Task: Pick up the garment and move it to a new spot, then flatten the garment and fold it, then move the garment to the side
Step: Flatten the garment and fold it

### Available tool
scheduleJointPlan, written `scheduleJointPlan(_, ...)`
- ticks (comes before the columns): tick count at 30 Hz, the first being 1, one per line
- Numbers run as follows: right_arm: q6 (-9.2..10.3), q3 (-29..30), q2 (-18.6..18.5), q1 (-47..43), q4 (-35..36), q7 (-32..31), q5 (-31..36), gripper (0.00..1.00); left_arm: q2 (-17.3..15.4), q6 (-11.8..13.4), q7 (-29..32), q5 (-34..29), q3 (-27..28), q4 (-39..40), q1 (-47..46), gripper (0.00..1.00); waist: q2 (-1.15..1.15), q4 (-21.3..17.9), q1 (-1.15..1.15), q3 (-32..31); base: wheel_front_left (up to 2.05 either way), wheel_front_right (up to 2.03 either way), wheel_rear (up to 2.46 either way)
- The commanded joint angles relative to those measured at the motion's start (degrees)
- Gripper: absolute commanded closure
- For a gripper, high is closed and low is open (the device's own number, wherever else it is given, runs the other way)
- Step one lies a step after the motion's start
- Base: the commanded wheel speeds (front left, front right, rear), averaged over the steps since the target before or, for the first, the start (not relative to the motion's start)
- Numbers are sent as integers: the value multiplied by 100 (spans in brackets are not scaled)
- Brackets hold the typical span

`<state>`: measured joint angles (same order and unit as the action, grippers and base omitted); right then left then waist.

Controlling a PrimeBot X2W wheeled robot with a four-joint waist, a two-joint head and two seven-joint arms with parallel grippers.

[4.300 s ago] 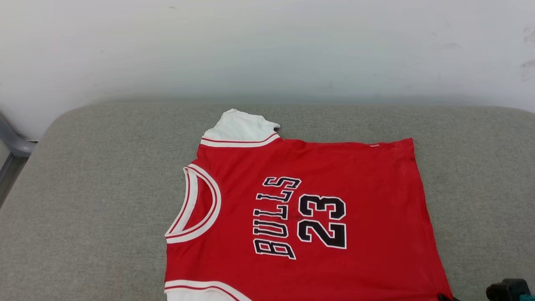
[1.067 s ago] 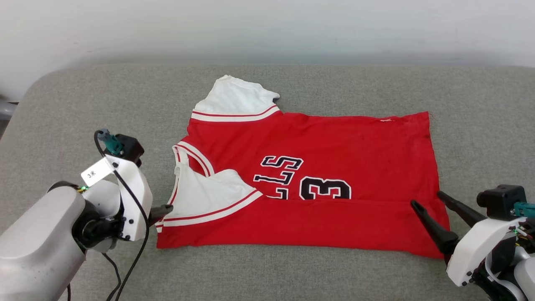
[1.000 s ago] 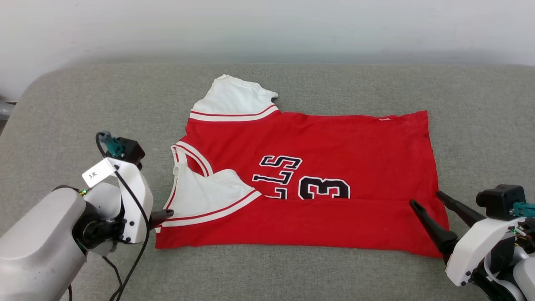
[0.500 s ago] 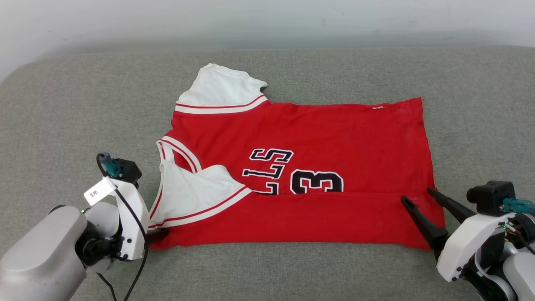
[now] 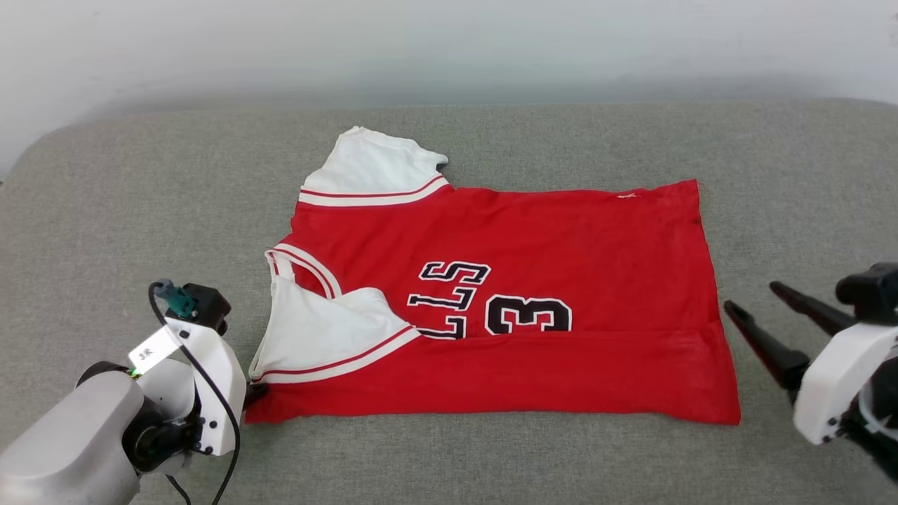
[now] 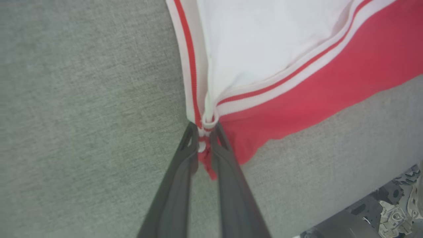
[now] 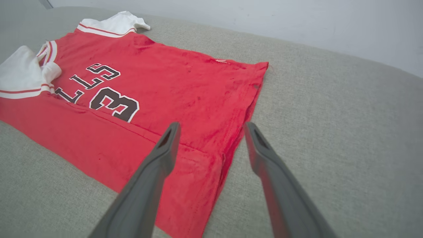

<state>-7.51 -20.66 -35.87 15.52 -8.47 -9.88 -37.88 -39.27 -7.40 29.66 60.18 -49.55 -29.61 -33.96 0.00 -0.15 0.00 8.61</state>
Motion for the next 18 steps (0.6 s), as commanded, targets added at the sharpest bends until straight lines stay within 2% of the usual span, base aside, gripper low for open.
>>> scheduleJointPlan(1,5,86,-181,112,140,-225,-70,0,-83,1,-132,53,69,123,104,100,0,15,0,-32,0,0,0)
scheduleJointPlan(7,5,202,-759,190,577,-1507,-412,0,-299,59,-486,-144,102,706,174,100,0,63,0,-70,0,0,0)
scheduleJointPlan(10,5,238,-868,128,642,-2196,-531,0,-334,162,-553,-208,99,1013,211,100,0,92,0,-61,0,0,0)
scheduleJointPlan(14,5,277,-749,76,559,-2792,-625,0,-381,309,-552,-291,69,1359,234,100,0,135,0,-7,0,0,0)
scheduleJointPlan(18,5,230,-522,48,346,-2996,-553,0,-412,416,-547,-329,79,1609,216,100,0,184,0,77,0,0,0)
